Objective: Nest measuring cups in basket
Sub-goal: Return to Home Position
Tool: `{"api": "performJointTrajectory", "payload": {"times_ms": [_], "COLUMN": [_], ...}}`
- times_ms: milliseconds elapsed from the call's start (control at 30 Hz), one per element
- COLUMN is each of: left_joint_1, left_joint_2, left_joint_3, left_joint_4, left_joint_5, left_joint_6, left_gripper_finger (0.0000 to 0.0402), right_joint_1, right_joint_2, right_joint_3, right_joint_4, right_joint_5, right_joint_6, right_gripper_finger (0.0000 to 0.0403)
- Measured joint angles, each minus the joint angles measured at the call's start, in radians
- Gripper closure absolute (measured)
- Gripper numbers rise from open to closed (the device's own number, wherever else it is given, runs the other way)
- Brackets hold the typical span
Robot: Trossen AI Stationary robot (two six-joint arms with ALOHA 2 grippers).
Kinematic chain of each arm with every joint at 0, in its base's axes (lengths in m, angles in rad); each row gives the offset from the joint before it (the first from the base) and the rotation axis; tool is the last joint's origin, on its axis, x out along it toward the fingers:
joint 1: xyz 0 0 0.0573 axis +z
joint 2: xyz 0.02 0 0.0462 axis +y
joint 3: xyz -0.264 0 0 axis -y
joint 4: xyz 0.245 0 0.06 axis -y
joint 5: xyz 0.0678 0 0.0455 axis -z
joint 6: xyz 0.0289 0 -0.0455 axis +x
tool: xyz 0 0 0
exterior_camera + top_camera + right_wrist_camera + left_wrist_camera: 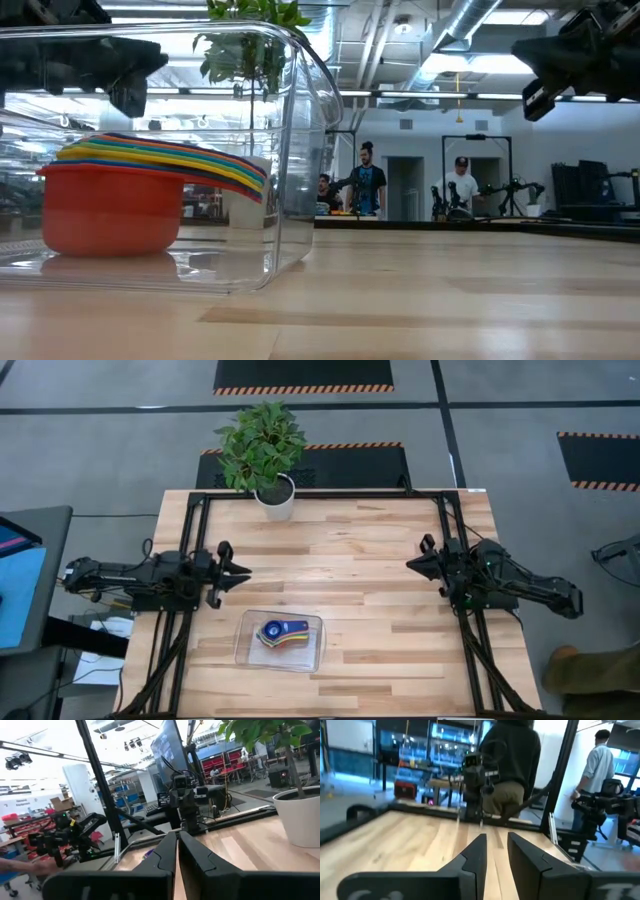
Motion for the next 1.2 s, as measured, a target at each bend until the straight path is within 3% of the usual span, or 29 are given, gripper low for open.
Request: {"api": "performJointTrajectory", "payload": {"times_ms": [333,1200], "left_joint_1": [0.0,0.0], "left_joint_2": [0.001,0.013], "left_joint_3": [0.0,0.011], "left_joint_4": [-0.236,-0.252], "left_joint_5": [-0.003,-0.045], "left_joint_6": [-0.026,-0.027], "left_gripper_finger": [0.0334,0.0334], "right_joint_1": [0.0,0.0], "right_joint_2": [0.0,0.0], "right_joint_3": [0.0,0.0], "right_joint_4": [0.0,0.0], "right_joint_5": [0.0,0.0], "right_joint_6": [0.001,0.001], "right_gripper_finger": [0.0358,0.0359]}}
